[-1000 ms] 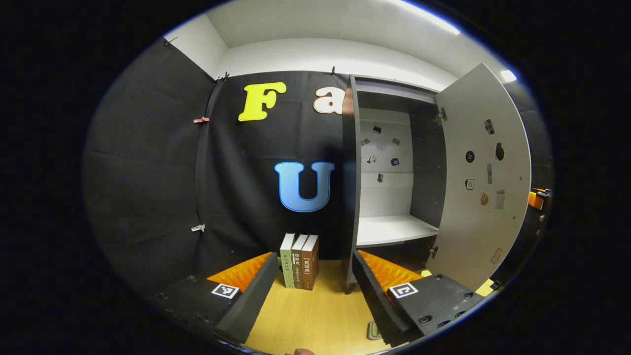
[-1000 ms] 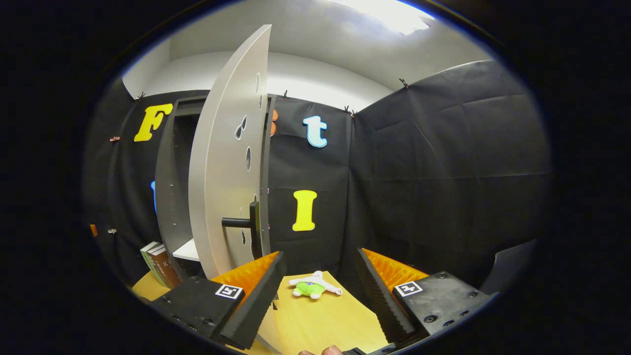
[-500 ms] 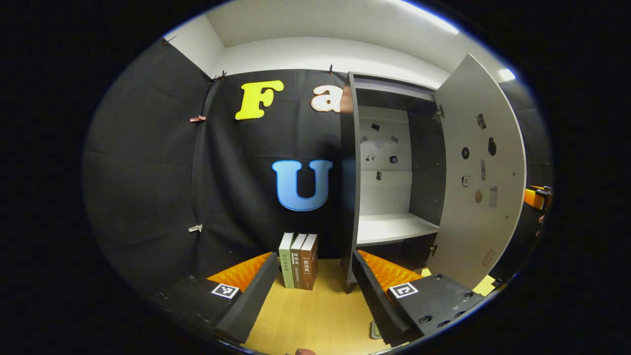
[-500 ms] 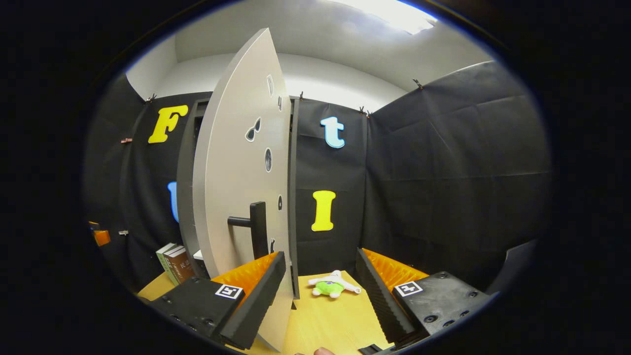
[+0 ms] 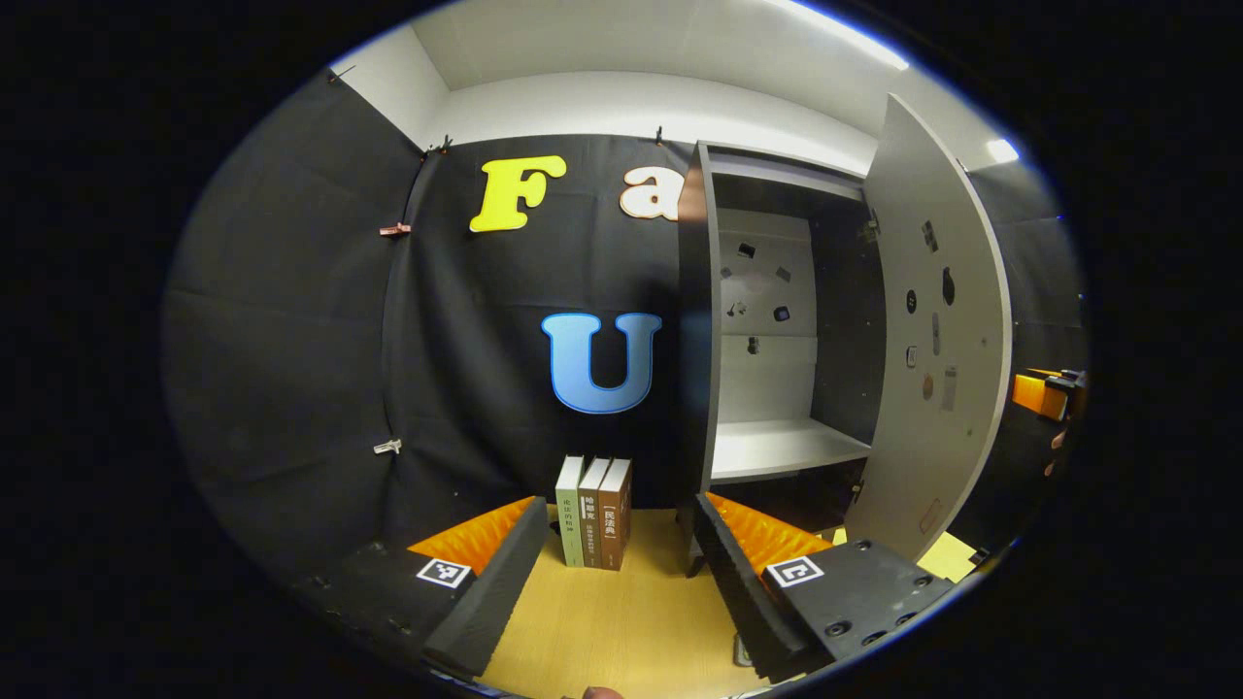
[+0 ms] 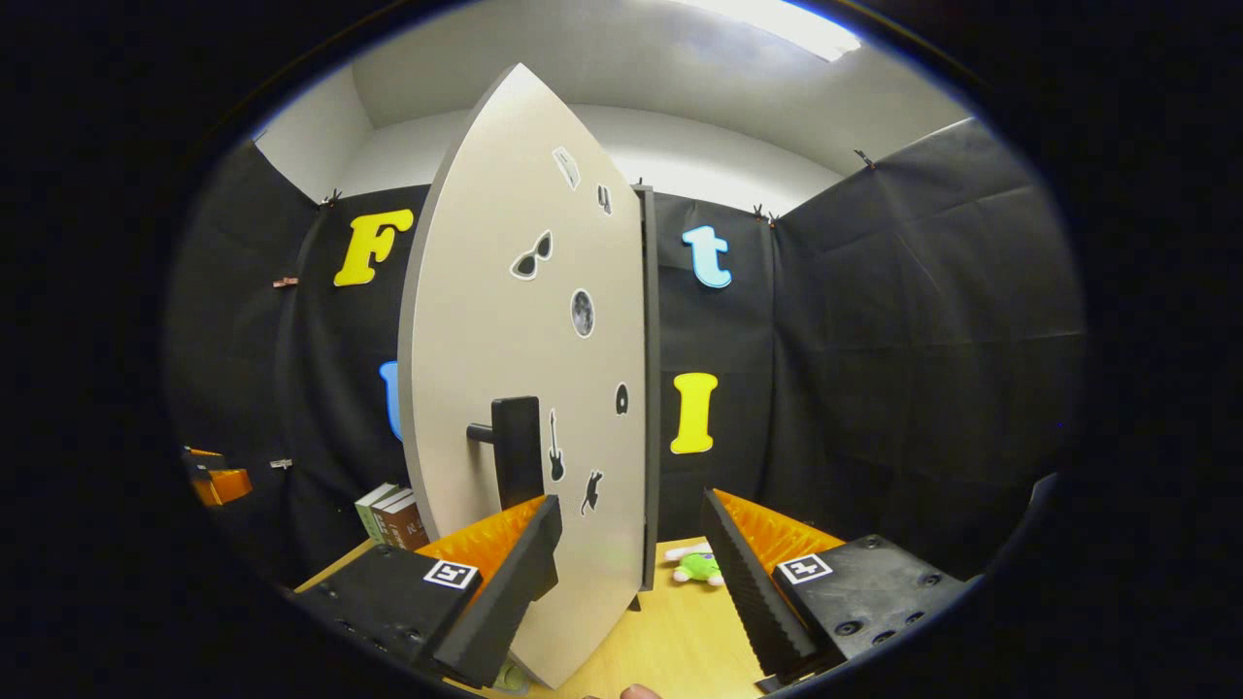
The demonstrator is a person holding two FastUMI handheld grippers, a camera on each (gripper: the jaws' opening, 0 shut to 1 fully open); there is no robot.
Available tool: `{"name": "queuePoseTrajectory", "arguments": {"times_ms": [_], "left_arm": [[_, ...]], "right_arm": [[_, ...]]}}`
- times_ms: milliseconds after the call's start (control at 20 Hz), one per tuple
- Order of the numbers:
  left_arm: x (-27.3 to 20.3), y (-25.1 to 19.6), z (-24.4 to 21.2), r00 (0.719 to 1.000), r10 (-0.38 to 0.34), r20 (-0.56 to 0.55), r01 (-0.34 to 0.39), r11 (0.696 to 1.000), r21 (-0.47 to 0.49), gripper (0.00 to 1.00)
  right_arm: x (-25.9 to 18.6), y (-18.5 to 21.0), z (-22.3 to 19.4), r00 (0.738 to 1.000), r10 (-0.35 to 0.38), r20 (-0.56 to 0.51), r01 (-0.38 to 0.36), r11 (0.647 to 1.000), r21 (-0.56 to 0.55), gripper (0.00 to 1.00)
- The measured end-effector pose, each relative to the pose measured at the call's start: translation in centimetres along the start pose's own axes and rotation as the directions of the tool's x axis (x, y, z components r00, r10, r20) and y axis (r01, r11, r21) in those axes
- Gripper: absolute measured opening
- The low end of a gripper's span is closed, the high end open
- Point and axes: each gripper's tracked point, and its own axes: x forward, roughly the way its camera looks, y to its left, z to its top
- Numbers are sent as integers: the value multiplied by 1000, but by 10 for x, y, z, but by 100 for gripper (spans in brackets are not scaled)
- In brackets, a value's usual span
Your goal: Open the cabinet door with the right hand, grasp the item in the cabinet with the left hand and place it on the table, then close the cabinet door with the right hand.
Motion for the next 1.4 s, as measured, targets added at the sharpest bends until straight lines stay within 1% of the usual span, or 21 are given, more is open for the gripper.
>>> {"name": "queuePoseTrajectory", "arguments": {"times_ms": [50, 100, 150, 250, 300, 350, 450, 600, 800, 1150, 1400], "left_arm": [[1, 1, 0, 1000, 1, 2, -1, 1000, 2, 95], [2, 2, 1, 1000, 0, 4, 0, 1000, 1, 95], [2, 2, 1, 1000, -2, 5, 2, 1000, -1, 95], [3, 0, 2, 1000, -5, 6, 5, 1000, 2, 95], [2, 1, 1, 1000, -5, 7, 5, 1000, 4, 95], [2, 2, 2, 1000, -4, 8, 4, 1000, 3, 95], [2, 0, 1, 1000, -2, 9, 2, 1000, -1, 95], [1, -3, 2, 1000, 0, 9, 0, 1000, -2, 95], [-3, -5, 6, 1000, 9, 22, -9, 1000, 0, 95], [-12, -19, 28, 998, 6, 64, -7, 1000, 21, 94], [-20, -34, 32, 997, -6, 76, 4, 1000, 25, 94]], "right_arm": [[2, 12, -3, 1000, 21, -11, -21, 1000, 6, 96], [4, 24, -7, 999, 48, -24, -48, 999, 13, 92], [4, 39, -10, 996, 79, -38, -79, 997, 18, 96], [4, 69, -14, 986, 157, -65, -156, 988, 23, 96], [3, 78, -15, 981, 178, -72, -178, 984, 11, 96], [1, 81, -14, 980, 184, -70, -185, 983, -7, 96], [1, 82, -15, 980, 190, -63, -191, 981, -20, 98], [1, 83, -14, 979, 195, -58, -195, 981, 7, 98], [-3, 81, -10, 984, 169, -51, -169, 986, 6, 98], [-19, 59, 2, 989, 148, -20, -148, 989, -1, 98], [-30, 46, 12, 990, 142, 4, -142, 990, -16, 98]]}}
